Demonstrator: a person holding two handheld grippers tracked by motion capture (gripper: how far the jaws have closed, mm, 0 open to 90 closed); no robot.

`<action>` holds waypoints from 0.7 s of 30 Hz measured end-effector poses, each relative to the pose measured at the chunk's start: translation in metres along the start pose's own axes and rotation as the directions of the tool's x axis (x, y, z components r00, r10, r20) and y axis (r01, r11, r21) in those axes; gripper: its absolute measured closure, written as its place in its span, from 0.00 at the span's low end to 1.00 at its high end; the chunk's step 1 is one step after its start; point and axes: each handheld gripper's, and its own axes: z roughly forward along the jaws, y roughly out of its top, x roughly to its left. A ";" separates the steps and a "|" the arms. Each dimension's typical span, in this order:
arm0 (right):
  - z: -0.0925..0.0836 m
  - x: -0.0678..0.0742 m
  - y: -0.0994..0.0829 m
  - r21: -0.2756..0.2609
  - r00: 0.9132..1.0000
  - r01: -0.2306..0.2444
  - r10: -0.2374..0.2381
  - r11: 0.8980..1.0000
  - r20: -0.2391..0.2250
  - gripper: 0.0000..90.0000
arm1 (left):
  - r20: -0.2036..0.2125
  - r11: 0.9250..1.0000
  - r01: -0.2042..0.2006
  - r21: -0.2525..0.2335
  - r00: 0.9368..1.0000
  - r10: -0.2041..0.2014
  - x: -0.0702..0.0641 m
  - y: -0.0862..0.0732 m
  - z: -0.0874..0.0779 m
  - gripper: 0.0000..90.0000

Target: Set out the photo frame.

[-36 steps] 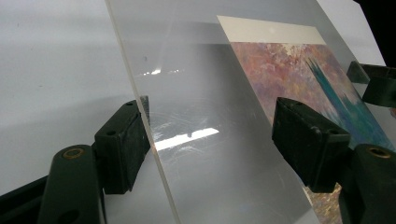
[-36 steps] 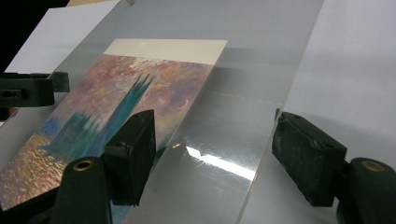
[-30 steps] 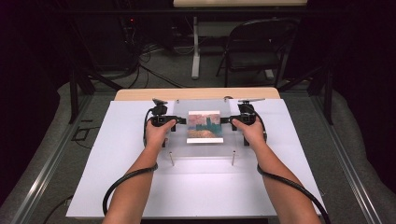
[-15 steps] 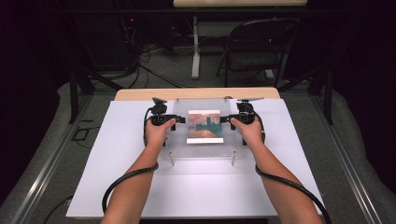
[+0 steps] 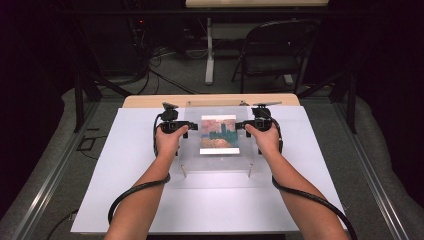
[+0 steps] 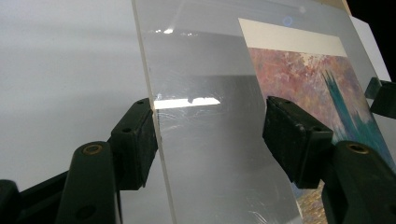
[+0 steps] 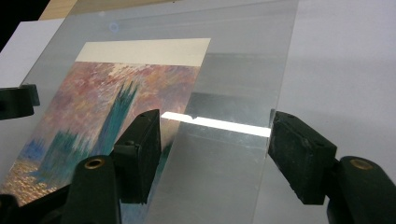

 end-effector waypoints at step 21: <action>-0.025 0.014 0.000 -0.071 0.999 0.050 -0.049 0.996 0.008 0.44 | 0.019 0.999 -0.015 -0.051 1.000 0.016 -0.009 -0.003 -0.029 0.50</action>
